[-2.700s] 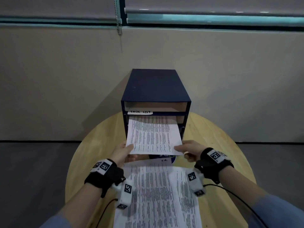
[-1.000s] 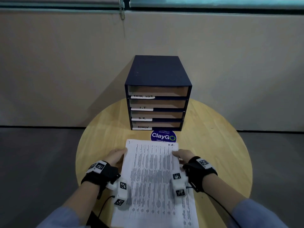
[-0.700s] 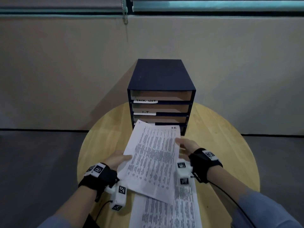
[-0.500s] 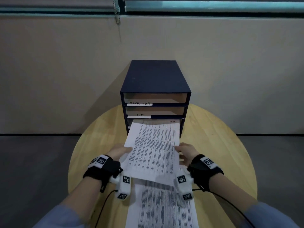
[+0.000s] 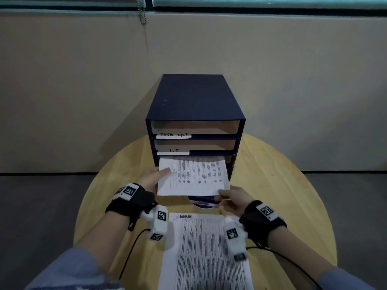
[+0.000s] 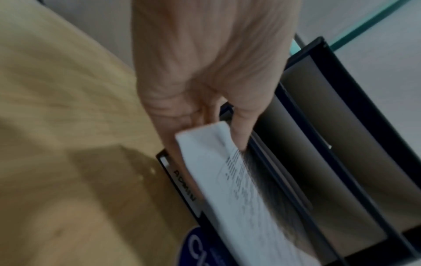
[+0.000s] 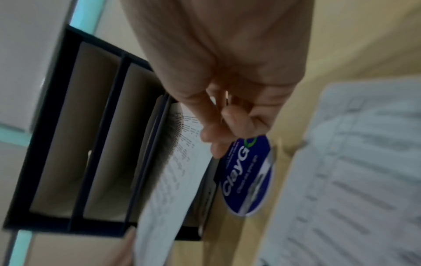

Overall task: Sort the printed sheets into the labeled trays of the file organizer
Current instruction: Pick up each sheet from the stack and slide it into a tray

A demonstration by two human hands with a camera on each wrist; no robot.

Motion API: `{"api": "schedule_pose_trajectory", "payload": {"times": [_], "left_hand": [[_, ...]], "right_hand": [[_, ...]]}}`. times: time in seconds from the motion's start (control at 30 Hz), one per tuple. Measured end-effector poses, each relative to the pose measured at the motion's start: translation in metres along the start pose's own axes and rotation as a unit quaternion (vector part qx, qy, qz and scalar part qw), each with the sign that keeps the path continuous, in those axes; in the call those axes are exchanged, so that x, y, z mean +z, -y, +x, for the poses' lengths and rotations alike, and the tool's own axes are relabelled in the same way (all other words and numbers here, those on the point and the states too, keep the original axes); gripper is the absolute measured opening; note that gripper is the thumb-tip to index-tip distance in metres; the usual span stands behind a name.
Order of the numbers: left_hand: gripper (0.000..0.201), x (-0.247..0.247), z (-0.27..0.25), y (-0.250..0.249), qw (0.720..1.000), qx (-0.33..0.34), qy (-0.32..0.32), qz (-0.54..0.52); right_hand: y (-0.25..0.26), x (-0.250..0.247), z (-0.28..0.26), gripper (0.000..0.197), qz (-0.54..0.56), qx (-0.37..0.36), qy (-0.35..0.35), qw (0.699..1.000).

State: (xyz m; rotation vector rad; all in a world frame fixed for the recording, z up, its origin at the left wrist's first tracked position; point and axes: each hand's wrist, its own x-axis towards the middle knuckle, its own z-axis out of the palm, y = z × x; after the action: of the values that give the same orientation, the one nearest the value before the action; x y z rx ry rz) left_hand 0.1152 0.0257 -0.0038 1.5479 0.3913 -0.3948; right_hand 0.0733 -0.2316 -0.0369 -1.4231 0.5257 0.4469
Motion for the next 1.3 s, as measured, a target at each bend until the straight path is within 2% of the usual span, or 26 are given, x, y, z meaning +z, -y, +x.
{"api": "schedule_pose_trajectory", "payload": {"times": [0.07,0.13,0.2,0.27,0.3,0.33,0.37,0.43,0.5,0.6,0.67,0.7,0.73,0.8,0.87,0.93,1.03,1.17,1.3], "left_hand": [[0.022,-0.001,-0.003,0.002,0.999,-0.037,0.014,0.015],[0.026,-0.004,0.003,0.000,0.999,-0.036,0.018,-0.008],[0.032,-0.004,0.012,-0.008,0.995,-0.004,0.019,-0.096],[0.040,0.000,0.013,-0.017,0.978,0.012,0.025,-0.206],[0.044,0.004,0.011,-0.018,0.976,0.022,0.026,-0.214],[0.044,0.006,0.010,-0.016,0.985,0.032,0.019,-0.169],[0.041,0.009,0.007,-0.011,0.996,0.039,0.002,-0.081],[0.034,0.010,0.005,0.003,0.991,0.045,-0.021,0.124],[0.041,0.010,0.001,0.027,0.956,0.031,0.009,0.290],[0.057,0.012,-0.011,0.061,0.864,0.035,0.068,0.497],[0.050,0.014,-0.022,0.075,0.827,0.052,0.054,0.557],[0.043,0.015,-0.026,0.081,0.824,0.061,0.048,0.562],[0.034,0.015,-0.030,0.084,0.828,0.072,0.044,0.554],[0.019,0.013,-0.035,0.086,0.880,0.077,0.035,0.468],[0.018,0.010,-0.042,0.083,0.946,0.060,0.036,0.318],[0.022,0.006,-0.050,0.079,0.984,0.032,0.036,0.169],[0.029,0.004,-0.055,0.075,0.999,0.025,0.015,0.039],[0.052,0.007,-0.060,0.070,1.000,0.010,0.014,-0.004],[0.040,0.007,-0.055,0.065,0.998,0.011,-0.050,-0.020]], "right_hand": [[0.010,0.008,0.011,0.012,0.059,0.008,-0.008,0.998],[0.026,0.017,0.020,0.007,0.082,0.008,-0.002,0.997],[0.046,0.024,0.028,0.013,0.107,-0.005,0.003,0.994],[0.065,0.030,0.032,0.011,0.164,-0.018,0.005,0.986],[0.072,0.033,0.031,0.014,0.167,-0.018,0.004,0.986],[0.074,0.034,0.031,0.020,0.152,-0.020,0.012,0.988],[0.073,0.034,0.031,0.023,0.116,-0.019,0.016,0.993],[0.061,0.030,0.023,0.020,0.012,-0.012,0.015,1.000],[0.038,0.017,0.016,0.022,-0.105,-0.016,-0.047,0.993],[0.001,-0.006,0.009,0.033,-0.247,-0.004,-0.131,0.960],[-0.027,-0.019,0.007,0.030,-0.331,0.021,-0.137,0.934],[-0.038,-0.022,0.006,0.026,-0.350,0.029,-0.151,0.924],[-0.043,-0.025,0.000,0.021,-0.325,0.035,-0.162,0.931],[-0.051,-0.029,-0.014,0.027,-0.271,0.017,-0.157,0.949],[-0.051,-0.034,-0.027,0.035,-0.211,0.010,-0.137,0.968],[-0.051,-0.037,-0.035,0.029,-0.186,0.011,-0.117,0.975],[-0.055,-0.038,-0.042,0.014,-0.198,0.023,-0.099,0.975],[-0.066,-0.039,-0.051,0.033,-0.155,0.032,-0.064,0.985],[-0.073,-0.042,-0.056,0.018,-0.220,0.094,0.044,0.970]]}}
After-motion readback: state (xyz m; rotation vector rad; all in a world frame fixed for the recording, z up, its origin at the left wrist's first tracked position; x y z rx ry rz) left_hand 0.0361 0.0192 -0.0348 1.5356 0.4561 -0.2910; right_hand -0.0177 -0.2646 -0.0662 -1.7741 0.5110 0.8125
